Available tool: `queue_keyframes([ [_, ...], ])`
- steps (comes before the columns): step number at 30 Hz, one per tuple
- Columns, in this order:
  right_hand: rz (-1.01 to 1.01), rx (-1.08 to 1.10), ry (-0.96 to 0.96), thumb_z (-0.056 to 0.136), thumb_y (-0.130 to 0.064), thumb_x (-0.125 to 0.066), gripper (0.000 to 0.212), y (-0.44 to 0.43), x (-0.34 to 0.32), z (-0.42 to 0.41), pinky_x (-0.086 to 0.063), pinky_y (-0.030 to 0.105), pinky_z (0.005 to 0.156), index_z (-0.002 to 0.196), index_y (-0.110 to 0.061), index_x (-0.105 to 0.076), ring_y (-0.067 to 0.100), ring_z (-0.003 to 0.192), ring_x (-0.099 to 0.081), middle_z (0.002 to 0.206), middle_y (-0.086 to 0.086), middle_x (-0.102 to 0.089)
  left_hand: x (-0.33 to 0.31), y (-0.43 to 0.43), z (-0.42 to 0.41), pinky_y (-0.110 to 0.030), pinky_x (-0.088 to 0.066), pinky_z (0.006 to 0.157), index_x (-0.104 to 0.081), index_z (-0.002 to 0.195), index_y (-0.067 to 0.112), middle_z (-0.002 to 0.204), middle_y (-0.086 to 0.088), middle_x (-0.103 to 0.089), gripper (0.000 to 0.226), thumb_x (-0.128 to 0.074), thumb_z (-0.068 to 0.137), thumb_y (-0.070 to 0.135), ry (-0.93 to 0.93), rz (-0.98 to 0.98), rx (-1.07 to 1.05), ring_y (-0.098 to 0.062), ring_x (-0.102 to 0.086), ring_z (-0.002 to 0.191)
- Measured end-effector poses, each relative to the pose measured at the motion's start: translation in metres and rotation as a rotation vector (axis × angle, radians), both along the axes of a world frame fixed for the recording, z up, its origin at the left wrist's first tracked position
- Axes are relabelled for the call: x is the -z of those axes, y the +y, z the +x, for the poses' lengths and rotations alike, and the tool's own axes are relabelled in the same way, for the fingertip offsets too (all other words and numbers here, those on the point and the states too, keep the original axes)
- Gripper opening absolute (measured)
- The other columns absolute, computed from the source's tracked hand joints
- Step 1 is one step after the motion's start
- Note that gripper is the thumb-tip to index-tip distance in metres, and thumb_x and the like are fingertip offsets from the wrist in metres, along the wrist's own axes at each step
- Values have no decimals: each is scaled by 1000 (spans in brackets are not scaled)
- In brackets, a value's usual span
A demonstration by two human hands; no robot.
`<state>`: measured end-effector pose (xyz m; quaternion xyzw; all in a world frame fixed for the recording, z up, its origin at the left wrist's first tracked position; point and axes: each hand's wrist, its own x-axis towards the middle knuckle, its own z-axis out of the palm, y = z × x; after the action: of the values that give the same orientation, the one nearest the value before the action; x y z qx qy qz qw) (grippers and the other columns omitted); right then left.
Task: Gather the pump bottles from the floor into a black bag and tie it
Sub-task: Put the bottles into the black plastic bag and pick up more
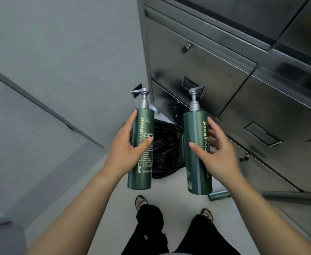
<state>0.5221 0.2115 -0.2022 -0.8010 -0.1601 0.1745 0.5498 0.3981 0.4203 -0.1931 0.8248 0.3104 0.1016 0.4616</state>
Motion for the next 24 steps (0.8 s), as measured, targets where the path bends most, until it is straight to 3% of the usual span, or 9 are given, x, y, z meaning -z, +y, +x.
queue_keyframes([
  [3,-7,56,11,70,-40,-76,77,16,3,-9,-48,20,82,126,-66,-31,-14,106,-51,113,-39,-47,3,30,7,-5,-35,85,-15,135,64,124,32,-47,82,-70,77,45,3,10,68,16,-48,105],
  [6,-19,112,15,69,-42,-75,76,22,3,-10,-46,10,75,124,-68,-29,-15,105,-50,113,-40,-46,8,37,15,-30,-43,97,-15,136,64,128,20,-50,82,-69,76,47,23,-12,150,-4,-52,116],
  [9,-9,148,17,69,-41,-75,75,24,7,-5,-48,20,83,124,-68,-30,-9,109,-51,110,-48,-46,12,34,24,-33,-42,99,-15,135,66,120,30,-47,81,-68,76,48,20,-11,211,-5,-51,117],
  [14,-23,114,65,71,-41,-74,76,30,27,8,-50,22,77,128,-65,-30,-18,99,-50,104,-56,-42,30,39,32,-35,-43,98,-15,138,62,128,16,-50,83,-69,77,45,11,12,196,-7,-52,118],
  [20,-82,173,119,71,-41,-74,76,50,60,1,-51,38,93,130,-61,-30,-1,109,-53,117,-39,-45,66,76,41,-33,-44,94,-14,138,63,128,16,-49,85,-69,76,46,68,13,240,-5,-51,115],
  [24,-144,243,126,69,-45,-72,76,71,85,-8,-52,36,92,126,-69,-27,-9,106,-50,109,-54,-40,102,106,59,-39,-43,101,-14,140,58,131,19,-44,85,-70,79,42,99,-32,348,-6,-48,121],
])
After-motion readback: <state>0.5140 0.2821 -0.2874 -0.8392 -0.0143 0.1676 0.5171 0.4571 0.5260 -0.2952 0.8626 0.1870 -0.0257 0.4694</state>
